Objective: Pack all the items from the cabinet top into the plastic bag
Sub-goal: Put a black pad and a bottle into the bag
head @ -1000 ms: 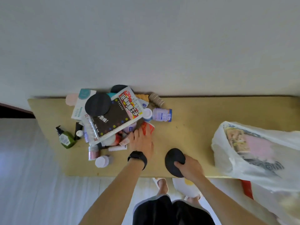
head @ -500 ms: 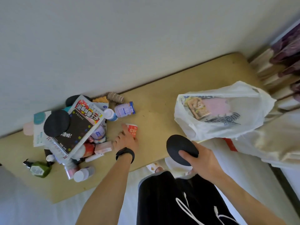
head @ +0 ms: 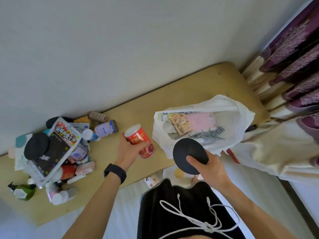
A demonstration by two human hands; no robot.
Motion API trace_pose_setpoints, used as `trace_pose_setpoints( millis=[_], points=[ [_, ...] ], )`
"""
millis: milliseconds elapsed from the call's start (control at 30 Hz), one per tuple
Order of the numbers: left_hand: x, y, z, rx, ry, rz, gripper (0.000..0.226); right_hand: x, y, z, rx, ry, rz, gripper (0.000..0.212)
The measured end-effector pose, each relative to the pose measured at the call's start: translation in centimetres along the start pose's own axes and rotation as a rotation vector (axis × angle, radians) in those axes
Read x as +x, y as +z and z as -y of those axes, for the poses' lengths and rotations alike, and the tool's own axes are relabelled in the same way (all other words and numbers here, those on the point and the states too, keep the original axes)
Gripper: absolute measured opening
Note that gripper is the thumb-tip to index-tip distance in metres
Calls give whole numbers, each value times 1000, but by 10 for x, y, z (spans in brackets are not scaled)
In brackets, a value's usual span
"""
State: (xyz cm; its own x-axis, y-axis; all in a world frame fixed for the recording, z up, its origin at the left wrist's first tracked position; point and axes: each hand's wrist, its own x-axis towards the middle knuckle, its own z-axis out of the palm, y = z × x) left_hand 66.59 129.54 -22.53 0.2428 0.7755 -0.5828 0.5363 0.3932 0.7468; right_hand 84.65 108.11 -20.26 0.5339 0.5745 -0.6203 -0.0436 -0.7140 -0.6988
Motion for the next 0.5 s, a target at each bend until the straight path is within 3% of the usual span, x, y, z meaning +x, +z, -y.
trace_pose_setpoints(
  millis=[133, 233, 367, 500],
  points=[
    [-11, 64, -63, 16, 156, 55, 79, 21, -50, -12, 37, 14, -66, 26],
    [-8, 116, -87, 156, 246, 128, 85, 32, -86, -20, 65, 33, -131, 25],
    [0, 188, -86, 404, 307, 248, 89, 31, -130, -37, 123, 49, -265, 21],
    [7, 248, -72, 563, 325, 310, 78, 21, -162, -61, 177, 132, -339, 28]
  ],
)
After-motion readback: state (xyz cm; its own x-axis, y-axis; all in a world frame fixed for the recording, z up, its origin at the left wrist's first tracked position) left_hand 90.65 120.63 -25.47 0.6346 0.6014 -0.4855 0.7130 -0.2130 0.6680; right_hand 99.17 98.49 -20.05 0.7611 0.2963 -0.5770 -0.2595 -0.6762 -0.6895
